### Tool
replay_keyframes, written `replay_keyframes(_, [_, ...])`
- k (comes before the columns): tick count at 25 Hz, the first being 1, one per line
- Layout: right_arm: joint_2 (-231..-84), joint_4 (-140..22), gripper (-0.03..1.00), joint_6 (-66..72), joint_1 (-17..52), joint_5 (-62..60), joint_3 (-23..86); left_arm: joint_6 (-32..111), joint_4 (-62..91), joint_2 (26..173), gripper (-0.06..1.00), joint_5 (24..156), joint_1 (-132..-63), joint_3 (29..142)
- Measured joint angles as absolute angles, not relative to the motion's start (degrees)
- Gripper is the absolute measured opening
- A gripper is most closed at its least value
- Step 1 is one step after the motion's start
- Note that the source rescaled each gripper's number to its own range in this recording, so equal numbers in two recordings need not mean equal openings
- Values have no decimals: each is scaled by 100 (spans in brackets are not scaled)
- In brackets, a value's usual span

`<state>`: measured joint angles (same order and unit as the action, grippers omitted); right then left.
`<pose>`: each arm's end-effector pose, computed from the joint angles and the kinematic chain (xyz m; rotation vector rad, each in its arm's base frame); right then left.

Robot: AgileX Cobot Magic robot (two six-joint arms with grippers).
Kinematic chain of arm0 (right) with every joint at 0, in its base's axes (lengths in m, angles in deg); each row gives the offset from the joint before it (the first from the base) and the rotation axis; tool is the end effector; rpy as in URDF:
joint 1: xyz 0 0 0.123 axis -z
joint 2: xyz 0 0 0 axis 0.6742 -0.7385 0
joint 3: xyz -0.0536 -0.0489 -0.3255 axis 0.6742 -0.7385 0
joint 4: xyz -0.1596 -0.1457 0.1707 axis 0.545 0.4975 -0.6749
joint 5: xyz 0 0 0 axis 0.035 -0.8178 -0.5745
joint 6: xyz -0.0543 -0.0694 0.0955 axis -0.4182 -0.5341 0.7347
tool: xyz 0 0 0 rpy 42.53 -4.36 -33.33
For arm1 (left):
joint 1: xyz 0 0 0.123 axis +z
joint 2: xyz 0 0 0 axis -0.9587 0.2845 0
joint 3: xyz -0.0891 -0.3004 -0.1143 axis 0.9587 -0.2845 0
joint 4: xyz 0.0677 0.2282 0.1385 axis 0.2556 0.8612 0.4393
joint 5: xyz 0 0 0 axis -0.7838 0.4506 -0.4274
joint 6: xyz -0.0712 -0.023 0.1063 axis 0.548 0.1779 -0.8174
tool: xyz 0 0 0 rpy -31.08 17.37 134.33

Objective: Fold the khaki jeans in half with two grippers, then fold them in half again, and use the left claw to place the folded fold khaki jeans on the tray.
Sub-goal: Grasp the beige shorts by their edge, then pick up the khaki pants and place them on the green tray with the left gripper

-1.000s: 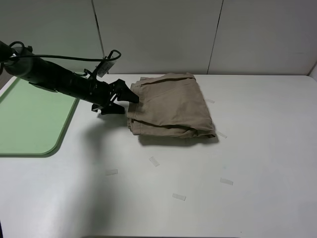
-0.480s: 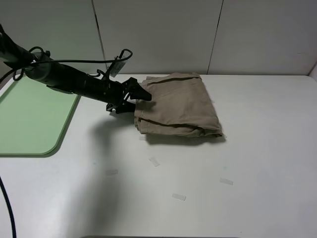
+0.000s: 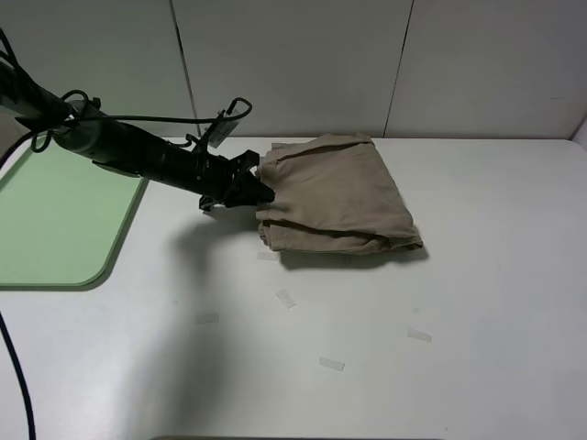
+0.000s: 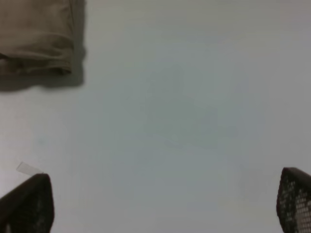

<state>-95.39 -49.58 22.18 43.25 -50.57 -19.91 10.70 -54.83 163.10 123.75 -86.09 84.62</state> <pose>0.0336 -0.0035 0.2707 -0.0539 2.2100 -0.0756 0.4758 -0.1872 0.0305 0.1115 2.5937 -1.0412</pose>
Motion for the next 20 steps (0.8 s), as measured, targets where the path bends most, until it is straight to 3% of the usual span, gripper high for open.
replay_keyframes(7, [-9539,-4958,100,2218,4325,-5058,-1991,1268,-5135,16143,10,12290,-8627,8457])
replay_keyframes(20, [-9539,-4958,100,2218,4325,-5058,-1991,3027,-2583,15396,9,12484,-8408,8448])
